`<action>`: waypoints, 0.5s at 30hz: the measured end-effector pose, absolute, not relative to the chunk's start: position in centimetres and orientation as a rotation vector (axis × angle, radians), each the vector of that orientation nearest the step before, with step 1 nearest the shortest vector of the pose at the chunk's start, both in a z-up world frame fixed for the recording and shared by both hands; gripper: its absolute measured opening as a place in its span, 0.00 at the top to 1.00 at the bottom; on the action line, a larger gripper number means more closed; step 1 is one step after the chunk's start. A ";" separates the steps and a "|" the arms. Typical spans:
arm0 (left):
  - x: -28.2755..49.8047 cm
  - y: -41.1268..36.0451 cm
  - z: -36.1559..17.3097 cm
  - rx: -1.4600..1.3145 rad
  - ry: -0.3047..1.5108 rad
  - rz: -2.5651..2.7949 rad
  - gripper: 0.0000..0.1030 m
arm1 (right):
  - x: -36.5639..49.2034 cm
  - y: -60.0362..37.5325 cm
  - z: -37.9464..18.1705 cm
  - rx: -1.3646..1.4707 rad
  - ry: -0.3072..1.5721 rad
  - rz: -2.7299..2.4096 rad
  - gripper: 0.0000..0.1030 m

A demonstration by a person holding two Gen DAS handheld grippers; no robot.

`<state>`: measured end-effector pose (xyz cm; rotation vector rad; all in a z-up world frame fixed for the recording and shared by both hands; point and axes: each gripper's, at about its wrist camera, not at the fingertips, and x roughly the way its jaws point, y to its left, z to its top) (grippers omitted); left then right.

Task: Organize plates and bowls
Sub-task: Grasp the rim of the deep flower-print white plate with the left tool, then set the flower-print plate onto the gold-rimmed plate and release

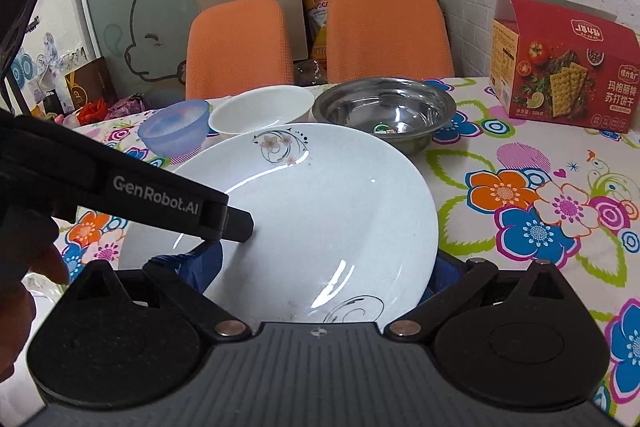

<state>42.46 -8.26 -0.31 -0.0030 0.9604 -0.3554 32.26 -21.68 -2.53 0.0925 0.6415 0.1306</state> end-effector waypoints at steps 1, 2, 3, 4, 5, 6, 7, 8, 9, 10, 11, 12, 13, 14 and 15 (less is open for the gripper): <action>41.9 -7.8 0.0 -0.010 0.955 -0.355 0.47 | 31.8 -21.4 -2.3 0.089 0.635 0.134 0.12; 41.3 -7.3 0.3 -0.016 0.949 -0.355 0.47 | 31.4 -21.0 -2.0 0.083 0.630 0.138 0.12; 40.7 -6.8 0.6 -0.023 0.944 -0.353 0.47 | 30.8 -20.5 -1.7 0.078 0.625 0.144 0.12; 39.9 -6.0 0.9 -0.034 0.939 -0.348 0.47 | 30.3 -19.9 -1.5 0.073 0.621 0.152 0.12; 39.2 -5.2 1.2 -0.045 0.935 -0.341 0.47 | 29.7 -19.3 -1.2 0.069 0.616 0.162 0.12; 38.4 -4.3 1.4 -0.056 0.930 -0.333 0.47 | 29.2 -18.5 -1.0 0.064 0.611 0.173 0.12; 37.6 -3.2 1.6 -0.064 0.924 -0.324 0.47 | 28.7 -17.8 -0.9 0.060 0.608 0.185 0.12; 36.8 -2.2 1.8 -0.071 0.919 -0.311 0.47 | 28.1 -16.9 -0.7 0.055 0.604 0.199 0.12; 35.9 -1.1 1.9 -0.078 0.915 -0.295 0.47 | 27.5 -15.9 -0.7 0.051 0.600 0.218 0.12; 35.2 0.1 2.0 -0.083 0.912 -0.278 0.47 | 27.1 -15.0 -0.6 0.049 0.599 0.234 0.12; 34.4 1.2 2.1 -0.087 0.909 -0.260 0.47 | 26.7 -14.0 -0.6 0.047 0.600 0.255 0.12; 33.6 2.5 2.1 -0.092 0.908 -0.239 0.47 | 26.3 -13.0 -0.7 0.047 0.602 0.276 0.12; 32.9 3.6 2.0 -0.096 0.909 -0.216 0.47 | 26.0 -12.1 -0.8 0.047 0.607 0.297 0.12; 32.2 4.8 1.9 -0.099 0.911 -0.192 0.47 | 25.7 -11.2 -1.0 0.049 0.614 0.318 0.12; 31.4 6.0 1.8 -0.103 0.911 -0.168 0.47 | 25.4 -10.2 -1.1 0.052 0.620 0.340 0.12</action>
